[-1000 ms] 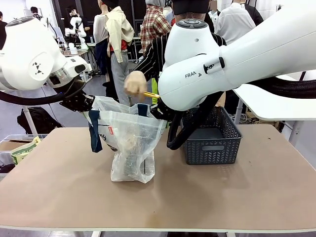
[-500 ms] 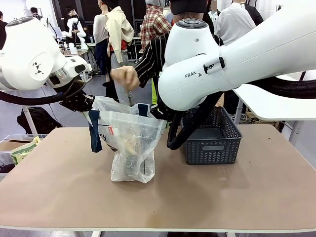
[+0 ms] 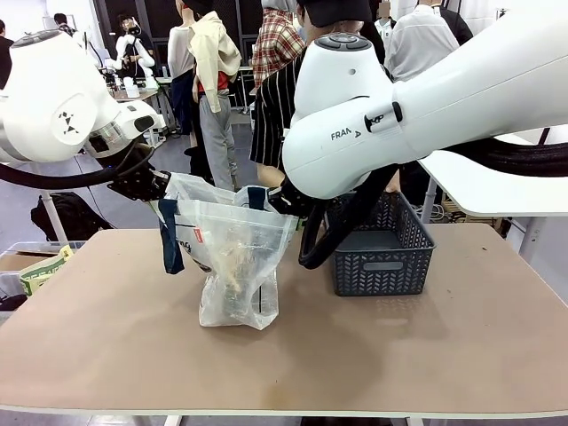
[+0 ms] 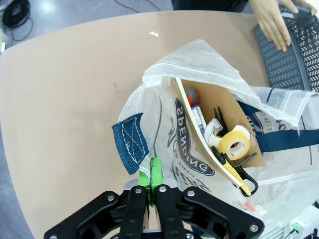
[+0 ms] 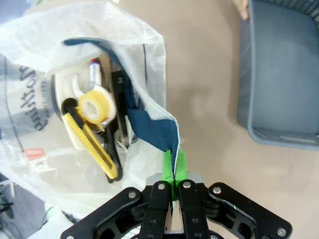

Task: Transfer purchased items from the store into the shopping bag.
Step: Move the Reusable shopping bag to the right side of the table.

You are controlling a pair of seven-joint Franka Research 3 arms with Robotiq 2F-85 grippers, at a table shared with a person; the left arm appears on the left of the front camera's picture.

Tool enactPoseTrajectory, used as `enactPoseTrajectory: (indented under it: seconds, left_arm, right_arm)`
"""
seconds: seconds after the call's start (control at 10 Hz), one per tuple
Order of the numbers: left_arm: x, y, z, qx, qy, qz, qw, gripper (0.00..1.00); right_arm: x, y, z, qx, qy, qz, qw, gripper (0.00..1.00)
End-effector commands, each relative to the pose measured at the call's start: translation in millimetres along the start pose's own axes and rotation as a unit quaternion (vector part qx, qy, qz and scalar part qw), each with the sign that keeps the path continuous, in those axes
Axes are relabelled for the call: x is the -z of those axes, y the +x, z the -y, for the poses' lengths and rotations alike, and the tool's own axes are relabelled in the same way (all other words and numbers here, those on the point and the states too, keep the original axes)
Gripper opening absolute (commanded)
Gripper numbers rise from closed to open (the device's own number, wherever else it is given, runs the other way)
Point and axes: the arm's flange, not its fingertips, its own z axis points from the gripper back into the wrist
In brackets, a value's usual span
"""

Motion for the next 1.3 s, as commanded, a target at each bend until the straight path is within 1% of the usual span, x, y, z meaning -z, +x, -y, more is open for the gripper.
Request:
enactPoseTrajectory:
  seconds: [0.0,0.1,0.2,0.3,0.4,0.5,0.6,0.7,1.0,1.1,1.2]
  left_arm:
    - [5.5,-5.6,13.9,0.010,-0.057,-0.021,0.998,0.00]
    - [4.8,-9.6,16.8,0.027,-0.101,-0.026,0.994,0.00]
    - [5.6,-12.7,18.0,0.026,-0.121,-0.032,0.992,0.00]
    - [4.7,-12.4,15.1,0.008,-0.126,-0.038,0.991,0.00]
    - [0.4,-13.5,12.7,0.006,-0.157,-0.039,0.987,0.00]
    - [-0.8,-14.6,12.6,-0.009,-0.178,-0.034,0.983,0.00]
    - [1.7,-13.9,12.4,-0.015,-0.196,-0.040,0.980,0.00]
    - [2.5,-14.8,12.8,-0.010,-0.228,-0.044,0.973,0.00]
    - [7.5,-15.5,15.6,-0.031,-0.293,-0.029,0.955,0.00]
    - [10.0,-15.3,15.2,-0.039,-0.318,-0.033,0.947,0.00]
    - [14.1,-13.4,13.3,-0.051,-0.345,-0.019,0.937,0.00]
  right_arm:
    - [4.3,11.7,-12.4,-0.017,0.010,-0.011,1.000,0.00]
    - [5.1,13.9,-16.8,-0.023,0.013,-0.008,1.000,0.00]
    - [2.8,14.3,-19.5,-0.029,0.023,-0.006,0.999,0.00]
    - [3.5,16.7,-20.7,-0.030,0.026,-0.006,0.999,0.00]
    - [5.5,19.7,-23.4,-0.031,0.025,-0.007,0.999,0.00]
    - [5.4,21.3,-28.6,-0.042,0.032,-0.008,0.999,0.00]
    - [2.8,23.2,-33.8,-0.054,0.043,-0.002,0.998,0.00]
    - [1.8,26.5,-40.3,-0.072,0.053,-0.001,0.996,0.00]
    - [1.1,32.4,-55.6,-0.108,0.068,-0.008,0.992,0.00]
    - [2.0,33.4,-60.1,-0.113,0.070,-0.012,0.991,0.00]
    - [2.6,37.7,-64.3,-0.124,0.074,-0.015,0.989,0.00]
